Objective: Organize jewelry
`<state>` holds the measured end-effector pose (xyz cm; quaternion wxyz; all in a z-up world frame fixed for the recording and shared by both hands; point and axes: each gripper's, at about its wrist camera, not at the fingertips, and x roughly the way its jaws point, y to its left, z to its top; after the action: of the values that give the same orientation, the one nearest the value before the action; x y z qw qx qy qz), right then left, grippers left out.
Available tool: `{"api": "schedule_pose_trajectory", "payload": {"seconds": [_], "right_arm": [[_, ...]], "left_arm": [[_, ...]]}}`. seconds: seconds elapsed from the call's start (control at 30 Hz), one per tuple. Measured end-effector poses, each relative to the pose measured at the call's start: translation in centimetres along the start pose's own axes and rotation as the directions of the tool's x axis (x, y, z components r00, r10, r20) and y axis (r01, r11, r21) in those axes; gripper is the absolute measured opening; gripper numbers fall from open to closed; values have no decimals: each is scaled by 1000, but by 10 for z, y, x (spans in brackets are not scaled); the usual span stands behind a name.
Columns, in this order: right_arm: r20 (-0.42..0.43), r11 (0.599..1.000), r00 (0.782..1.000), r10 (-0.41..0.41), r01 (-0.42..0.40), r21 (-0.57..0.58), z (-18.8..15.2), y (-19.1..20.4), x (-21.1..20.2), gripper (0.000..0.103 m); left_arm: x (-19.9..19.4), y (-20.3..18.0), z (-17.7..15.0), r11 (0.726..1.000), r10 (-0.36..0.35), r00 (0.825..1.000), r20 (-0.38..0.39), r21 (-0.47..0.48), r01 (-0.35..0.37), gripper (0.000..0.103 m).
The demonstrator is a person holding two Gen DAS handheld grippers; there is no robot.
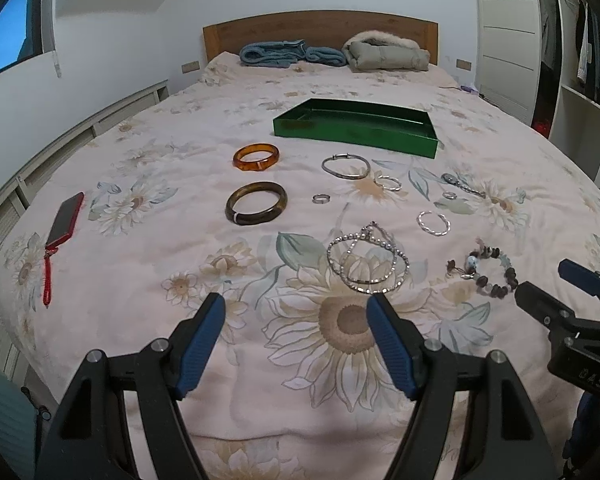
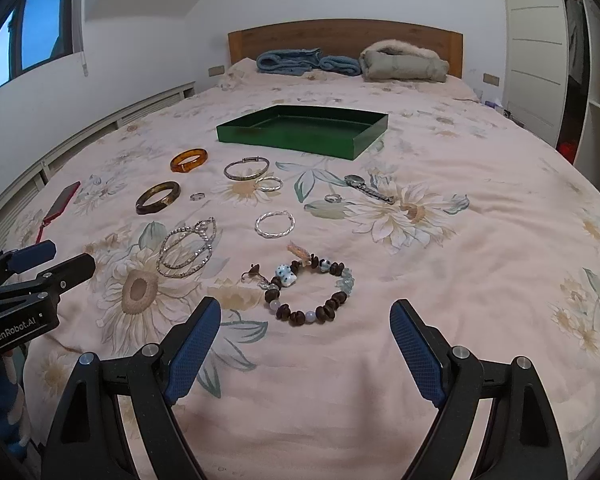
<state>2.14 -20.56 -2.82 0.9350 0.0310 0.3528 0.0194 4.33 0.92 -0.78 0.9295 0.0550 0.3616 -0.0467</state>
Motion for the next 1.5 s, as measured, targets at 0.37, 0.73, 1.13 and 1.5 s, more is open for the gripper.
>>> {"api": "schedule_pose_trajectory", "payload": {"seconds": [0.37,0.73,1.13,1.5], "right_arm": [[-66,1000,997,29,-29,8,7,-7,36,86],[-132,999,990,51,-51,4,9,-18,68,86],[-152,998,987,57,-62,-30,15,-17,90,44],[-123,994,987,106,-106,1,16,-24,67,17]], "left_arm": [[35,-5,20,962,-274,958,-81,-31,272,72],[102,-39,29,962,-259,947,-192,41,271,72],[125,-35,31,960,-271,940,-206,14,279,39],[100,-27,34,942,-333,925,-183,-33,333,7]]}}
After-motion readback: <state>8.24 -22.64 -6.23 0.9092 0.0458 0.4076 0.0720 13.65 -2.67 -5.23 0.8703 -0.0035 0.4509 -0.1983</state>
